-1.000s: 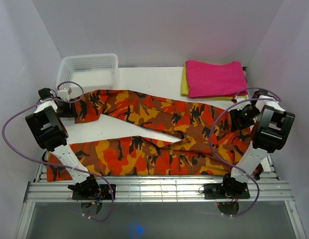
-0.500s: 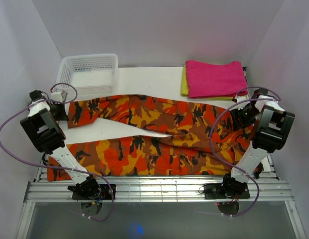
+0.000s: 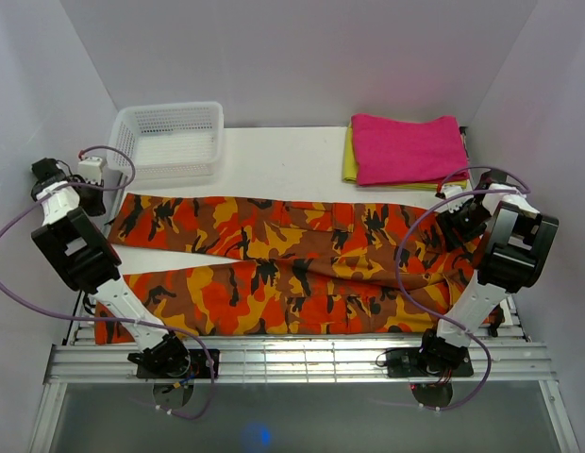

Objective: Fold and stack the trousers
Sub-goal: Flatten the trousers out, then fold the trousers

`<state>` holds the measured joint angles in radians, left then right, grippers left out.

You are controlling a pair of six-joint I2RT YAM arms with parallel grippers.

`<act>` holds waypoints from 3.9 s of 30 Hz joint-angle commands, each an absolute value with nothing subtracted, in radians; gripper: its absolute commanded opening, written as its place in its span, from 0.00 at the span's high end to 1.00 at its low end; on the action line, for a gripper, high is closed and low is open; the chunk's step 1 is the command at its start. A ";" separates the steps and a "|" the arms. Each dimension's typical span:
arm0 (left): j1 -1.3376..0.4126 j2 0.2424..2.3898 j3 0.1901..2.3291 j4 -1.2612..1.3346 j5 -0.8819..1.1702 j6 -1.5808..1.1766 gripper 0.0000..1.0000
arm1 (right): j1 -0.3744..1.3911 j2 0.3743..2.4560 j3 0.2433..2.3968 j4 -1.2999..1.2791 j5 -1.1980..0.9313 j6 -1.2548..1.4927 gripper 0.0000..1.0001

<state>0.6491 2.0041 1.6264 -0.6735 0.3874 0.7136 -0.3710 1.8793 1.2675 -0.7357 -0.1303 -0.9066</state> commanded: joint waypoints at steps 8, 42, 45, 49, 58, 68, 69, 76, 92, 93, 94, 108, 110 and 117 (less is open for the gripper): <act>0.623 1.990 1.621 -0.870 0.509 0.966 0.45 | -0.368 1.724 1.444 -0.986 -0.291 -1.112 0.27; 0.522 2.287 1.970 -1.002 0.792 1.108 0.32 | -0.293 2.102 1.490 -0.918 -0.074 -1.611 0.85; 0.522 2.284 1.869 -0.967 0.717 1.092 0.45 | -0.298 2.072 1.441 -0.822 -0.026 -1.620 0.92; 0.522 2.232 1.699 -0.927 0.657 1.117 0.65 | -0.301 2.071 1.489 -0.776 -0.012 -1.597 0.92; 0.523 2.054 1.413 -1.051 0.578 1.325 0.97 | -0.299 2.039 1.572 -0.718 -0.023 -1.603 0.92; 0.543 2.066 1.722 -1.186 0.610 1.350 0.51 | -0.299 1.990 1.545 -0.698 -0.097 -1.683 0.92; 0.540 2.104 1.773 -1.195 0.618 1.365 0.50 | -0.298 1.985 1.543 -0.698 -0.103 -1.692 0.92; 0.512 2.282 2.083 -1.267 0.604 1.526 0.47 | -0.282 1.982 1.551 -0.698 -0.103 -1.726 0.92; 0.471 2.327 1.925 -1.402 0.505 1.678 0.37 | -0.281 1.996 1.577 -0.713 -0.084 -1.758 0.92; 0.471 2.335 1.918 -1.402 0.500 1.677 0.36 | -0.279 1.997 1.571 -0.713 -0.083 -1.758 0.92; 0.471 2.338 1.904 -1.402 0.494 1.677 0.36 | -0.281 1.997 1.568 -0.712 -0.081 -1.759 0.92; 0.477 2.384 1.908 -1.379 0.452 1.592 1.00 | -0.281 1.990 1.604 -0.699 -0.113 -1.682 0.92; 0.477 2.378 1.969 -1.330 0.492 1.539 1.00 | -0.285 1.985 1.635 -0.704 -0.136 -1.642 0.92; 0.477 2.295 2.160 -1.099 0.563 1.251 1.00 | -0.307 1.939 1.753 -0.696 -0.228 -1.520 0.92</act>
